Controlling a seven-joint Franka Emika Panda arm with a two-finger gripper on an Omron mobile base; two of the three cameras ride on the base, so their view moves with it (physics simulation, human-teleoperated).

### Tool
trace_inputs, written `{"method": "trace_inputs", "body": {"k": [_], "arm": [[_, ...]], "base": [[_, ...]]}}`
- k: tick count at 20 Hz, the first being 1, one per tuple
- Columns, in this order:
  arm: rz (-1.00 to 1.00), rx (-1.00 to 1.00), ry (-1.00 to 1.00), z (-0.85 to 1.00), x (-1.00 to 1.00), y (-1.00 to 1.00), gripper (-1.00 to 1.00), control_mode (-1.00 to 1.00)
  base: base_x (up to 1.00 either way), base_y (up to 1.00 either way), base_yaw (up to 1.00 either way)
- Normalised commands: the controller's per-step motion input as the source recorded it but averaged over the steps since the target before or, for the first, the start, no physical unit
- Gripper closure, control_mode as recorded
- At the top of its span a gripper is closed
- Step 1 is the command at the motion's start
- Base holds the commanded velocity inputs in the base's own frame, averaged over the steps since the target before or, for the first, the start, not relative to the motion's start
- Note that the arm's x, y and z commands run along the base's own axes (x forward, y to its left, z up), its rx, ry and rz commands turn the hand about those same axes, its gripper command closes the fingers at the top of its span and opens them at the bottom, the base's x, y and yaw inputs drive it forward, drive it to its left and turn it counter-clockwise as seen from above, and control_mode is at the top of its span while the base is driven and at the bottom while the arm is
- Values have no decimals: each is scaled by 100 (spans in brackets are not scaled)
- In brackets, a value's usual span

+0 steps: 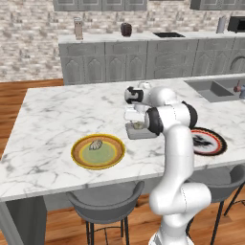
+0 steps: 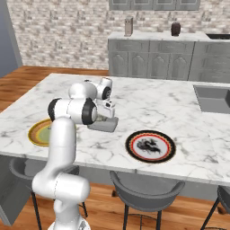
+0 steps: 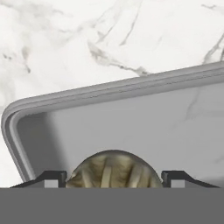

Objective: Place two dumplings into each of the tupperware containers and then place the containers in the fridge.

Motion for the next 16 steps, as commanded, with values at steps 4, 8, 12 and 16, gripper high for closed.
{"method": "trace_inputs", "body": {"k": [4,8,12,16], "arm": [[0,0,0,0,-40,1,100,-100],[0,0,0,0,-28,4,100,-100],[0,0,-1,0,-2,0,100,-100],[0,0,-5,0,0,1,100,-100]], "base": [[0,0,0],[0,0,0],[0,0,0],[0,0,0]]}}
